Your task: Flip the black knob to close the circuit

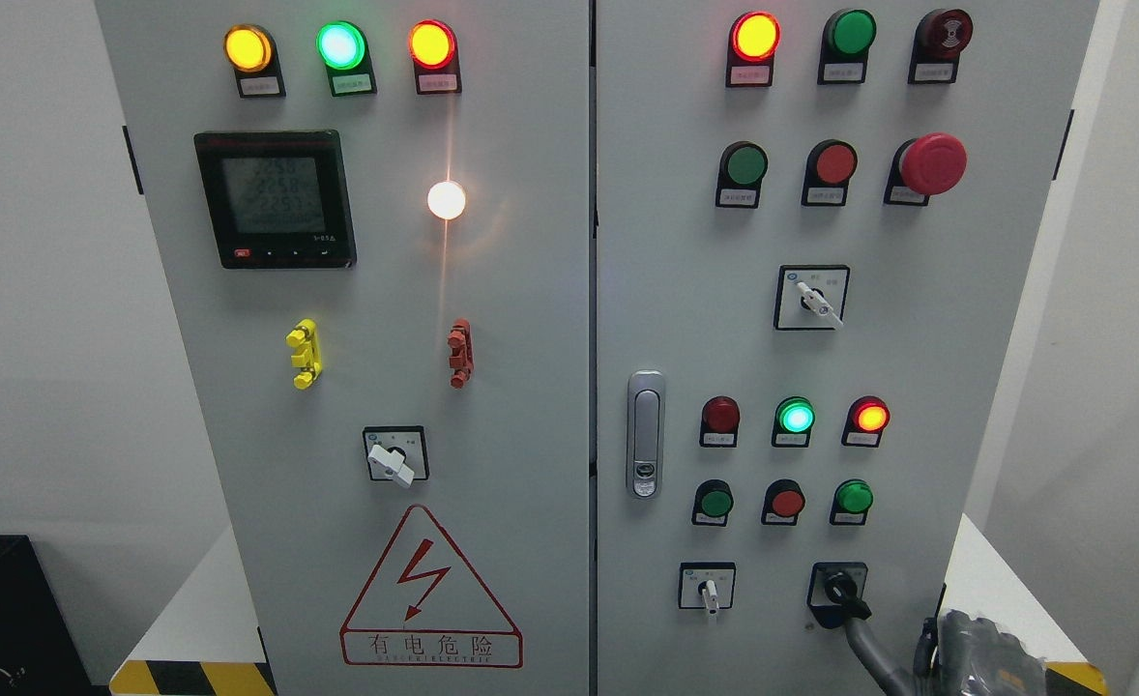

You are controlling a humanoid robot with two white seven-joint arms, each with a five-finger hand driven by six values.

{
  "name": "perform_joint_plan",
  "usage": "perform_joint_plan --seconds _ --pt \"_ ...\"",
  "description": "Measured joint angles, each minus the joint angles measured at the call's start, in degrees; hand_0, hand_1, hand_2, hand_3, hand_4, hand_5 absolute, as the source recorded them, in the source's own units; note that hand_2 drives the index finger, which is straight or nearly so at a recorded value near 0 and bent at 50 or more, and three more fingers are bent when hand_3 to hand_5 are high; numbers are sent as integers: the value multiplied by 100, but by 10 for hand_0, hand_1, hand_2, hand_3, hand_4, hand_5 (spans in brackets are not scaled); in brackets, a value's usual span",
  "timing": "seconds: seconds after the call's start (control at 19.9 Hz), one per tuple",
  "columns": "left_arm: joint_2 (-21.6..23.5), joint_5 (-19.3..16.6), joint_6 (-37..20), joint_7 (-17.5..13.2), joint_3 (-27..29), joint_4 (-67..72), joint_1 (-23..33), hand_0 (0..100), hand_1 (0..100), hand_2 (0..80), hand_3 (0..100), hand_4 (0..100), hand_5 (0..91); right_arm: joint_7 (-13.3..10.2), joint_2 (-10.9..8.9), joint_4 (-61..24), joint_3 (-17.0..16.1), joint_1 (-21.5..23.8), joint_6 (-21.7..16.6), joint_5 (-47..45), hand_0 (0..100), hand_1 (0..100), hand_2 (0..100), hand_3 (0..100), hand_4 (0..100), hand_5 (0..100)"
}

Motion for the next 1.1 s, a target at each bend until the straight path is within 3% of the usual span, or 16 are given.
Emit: perform_joint_plan --seconds 1.1 --pt "1 0 0 0 0 0 0 120 556 0 0 0 0 6 6 -97 15 -18 -13 -98 0 0 872 1000 916 994"
